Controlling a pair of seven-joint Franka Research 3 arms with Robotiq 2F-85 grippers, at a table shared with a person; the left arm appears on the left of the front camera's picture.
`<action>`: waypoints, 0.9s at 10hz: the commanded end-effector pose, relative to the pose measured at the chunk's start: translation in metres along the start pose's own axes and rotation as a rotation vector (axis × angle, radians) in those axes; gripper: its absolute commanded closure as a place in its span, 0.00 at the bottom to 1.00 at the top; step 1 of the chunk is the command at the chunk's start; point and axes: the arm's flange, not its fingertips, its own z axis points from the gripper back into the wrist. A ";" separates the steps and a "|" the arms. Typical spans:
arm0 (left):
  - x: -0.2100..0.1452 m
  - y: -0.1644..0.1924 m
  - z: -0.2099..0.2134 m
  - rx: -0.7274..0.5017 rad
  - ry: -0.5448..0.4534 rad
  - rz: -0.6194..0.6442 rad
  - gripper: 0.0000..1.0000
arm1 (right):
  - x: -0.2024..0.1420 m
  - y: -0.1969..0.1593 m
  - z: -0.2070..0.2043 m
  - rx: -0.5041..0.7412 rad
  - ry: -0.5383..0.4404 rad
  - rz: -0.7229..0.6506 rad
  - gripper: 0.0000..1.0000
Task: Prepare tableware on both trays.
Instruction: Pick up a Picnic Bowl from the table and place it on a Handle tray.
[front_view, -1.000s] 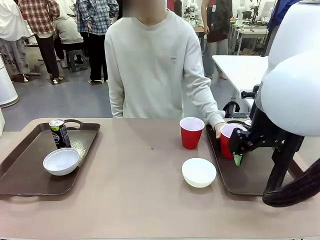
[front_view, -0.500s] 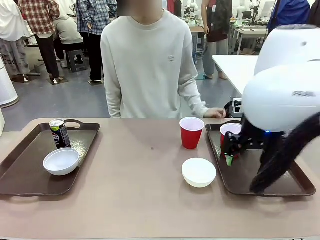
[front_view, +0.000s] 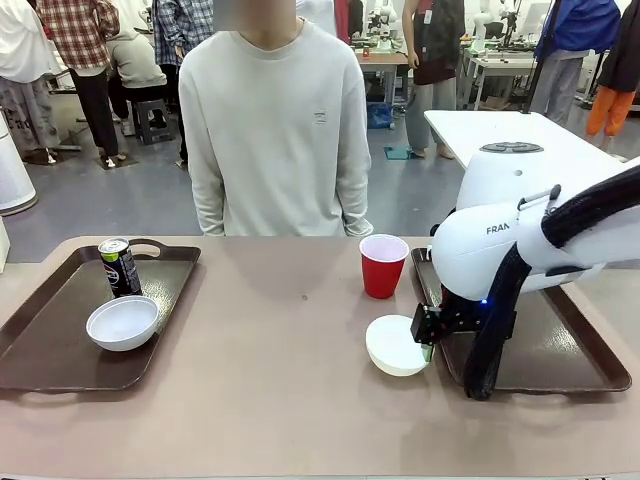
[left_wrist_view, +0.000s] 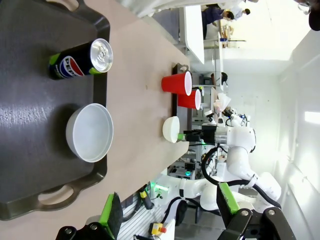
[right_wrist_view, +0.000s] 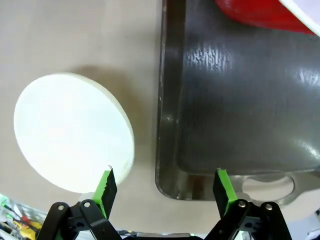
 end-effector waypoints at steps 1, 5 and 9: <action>-0.001 -0.001 0.002 -0.007 0.001 -0.006 0.00 | 0.011 0.006 0.008 0.059 -0.008 0.019 0.00; -0.001 -0.001 0.002 -0.007 0.001 -0.006 0.00 | 0.020 0.017 0.010 0.087 -0.030 0.048 0.00; -0.001 -0.001 0.002 -0.007 0.001 -0.006 0.00 | 0.025 0.021 0.004 0.198 -0.085 0.131 0.00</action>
